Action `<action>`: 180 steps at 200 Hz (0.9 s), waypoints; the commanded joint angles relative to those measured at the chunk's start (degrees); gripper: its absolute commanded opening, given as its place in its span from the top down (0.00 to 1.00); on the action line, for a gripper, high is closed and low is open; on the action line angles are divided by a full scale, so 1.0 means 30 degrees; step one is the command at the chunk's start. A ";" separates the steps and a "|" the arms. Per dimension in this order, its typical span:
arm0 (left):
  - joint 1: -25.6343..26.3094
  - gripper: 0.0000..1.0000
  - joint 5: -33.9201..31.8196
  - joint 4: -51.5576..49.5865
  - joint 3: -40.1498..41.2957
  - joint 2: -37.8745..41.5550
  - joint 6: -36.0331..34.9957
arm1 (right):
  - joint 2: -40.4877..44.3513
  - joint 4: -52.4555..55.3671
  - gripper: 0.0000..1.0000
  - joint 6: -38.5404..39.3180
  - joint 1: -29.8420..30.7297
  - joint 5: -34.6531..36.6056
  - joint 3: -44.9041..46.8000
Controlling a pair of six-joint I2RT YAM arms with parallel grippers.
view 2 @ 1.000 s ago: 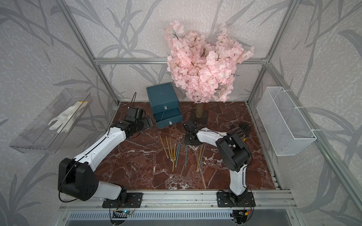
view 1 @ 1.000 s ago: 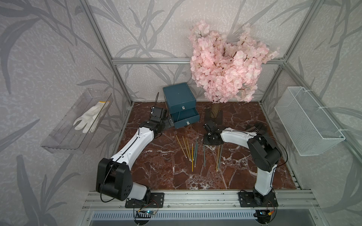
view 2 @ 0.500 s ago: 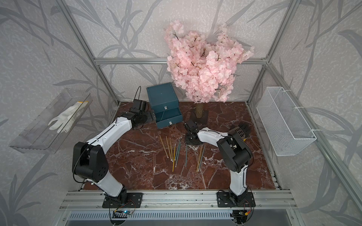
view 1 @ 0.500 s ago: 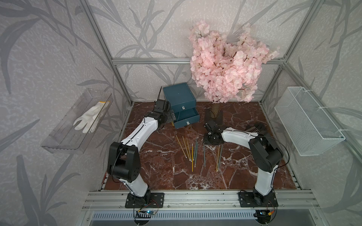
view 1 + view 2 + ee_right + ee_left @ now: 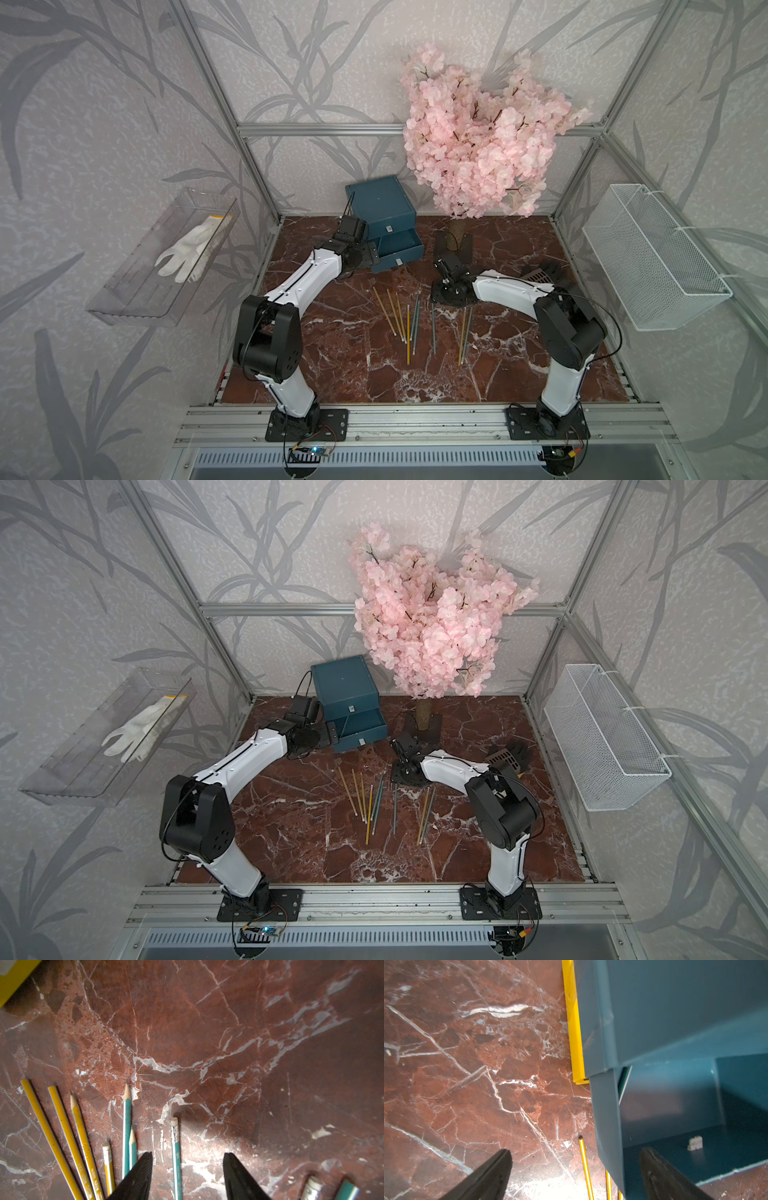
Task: Please place the pencils in the drawer according to their color
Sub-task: Open the drawer in the storage box.
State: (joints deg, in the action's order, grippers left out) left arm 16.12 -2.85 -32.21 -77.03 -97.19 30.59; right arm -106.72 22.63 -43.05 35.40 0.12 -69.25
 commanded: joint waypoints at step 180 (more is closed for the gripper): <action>0.0047 0.00 -0.0849 -0.0552 0.2932 0.5535 0.0991 | -0.2529 0.3127 0.49 0.1098 0.0350 0.2056 -0.2946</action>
State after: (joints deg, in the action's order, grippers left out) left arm 16.45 -0.47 -34.24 -68.27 -83.74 31.92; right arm -112.77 28.05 -41.74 35.73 3.01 -75.81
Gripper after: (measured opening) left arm 0.999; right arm 0.520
